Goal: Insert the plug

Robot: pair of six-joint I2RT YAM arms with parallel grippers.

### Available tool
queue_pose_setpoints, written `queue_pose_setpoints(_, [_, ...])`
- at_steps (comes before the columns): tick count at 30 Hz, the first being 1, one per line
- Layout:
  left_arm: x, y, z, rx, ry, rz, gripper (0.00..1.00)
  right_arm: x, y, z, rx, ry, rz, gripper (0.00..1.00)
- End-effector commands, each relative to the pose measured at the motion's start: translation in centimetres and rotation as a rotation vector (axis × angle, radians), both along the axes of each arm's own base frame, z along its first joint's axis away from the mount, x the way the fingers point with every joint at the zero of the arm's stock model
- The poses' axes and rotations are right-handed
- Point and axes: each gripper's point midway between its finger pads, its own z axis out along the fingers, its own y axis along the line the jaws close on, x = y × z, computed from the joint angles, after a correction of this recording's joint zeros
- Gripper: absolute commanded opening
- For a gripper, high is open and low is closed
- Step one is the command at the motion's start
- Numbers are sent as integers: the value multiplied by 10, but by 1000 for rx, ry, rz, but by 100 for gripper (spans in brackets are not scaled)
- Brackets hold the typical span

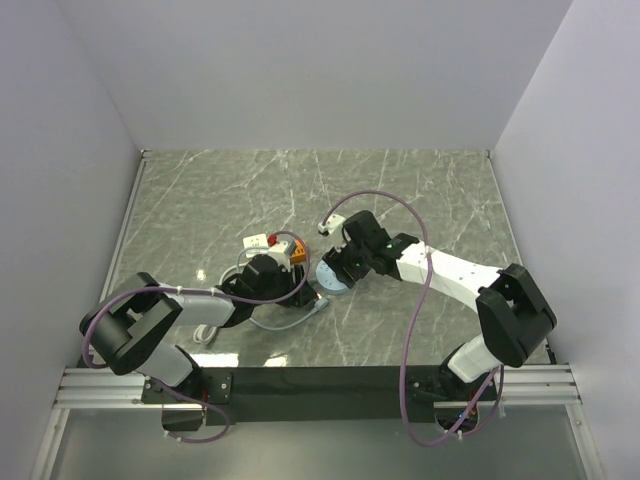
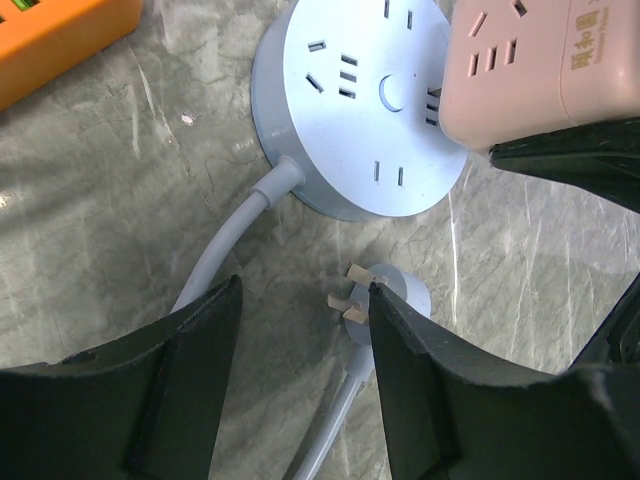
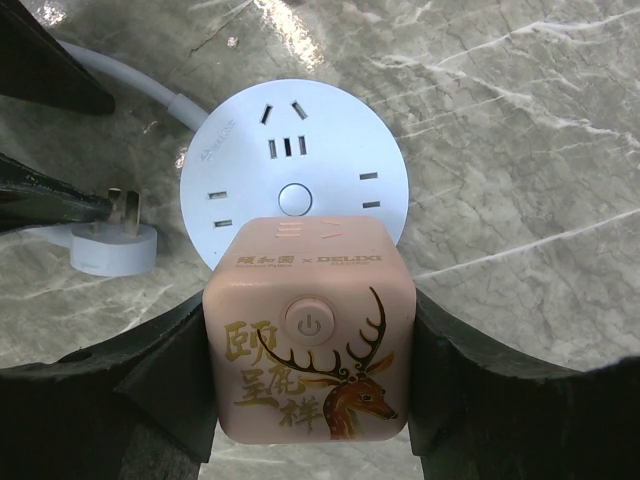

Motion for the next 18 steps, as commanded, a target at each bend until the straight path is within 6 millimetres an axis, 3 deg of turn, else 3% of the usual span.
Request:
queue_pose_setpoints(1, [-3, 17, -16, 71, 19, 26, 60, -17, 2, -7, -19, 48, 29, 0])
queue_pose_setpoints(6, [-4, 17, -17, 71, 19, 26, 60, -11, 6, 9, 42, -26, 13, 0])
queue_pose_setpoints(12, [-5, 18, -20, 76, 27, 23, 60, -14, 8, 13, 55, -41, 28, 0])
queue_pose_setpoints(18, [-5, 19, -19, 79, 23, 23, 60, -1, 0, 20, 27, -111, -45, 0])
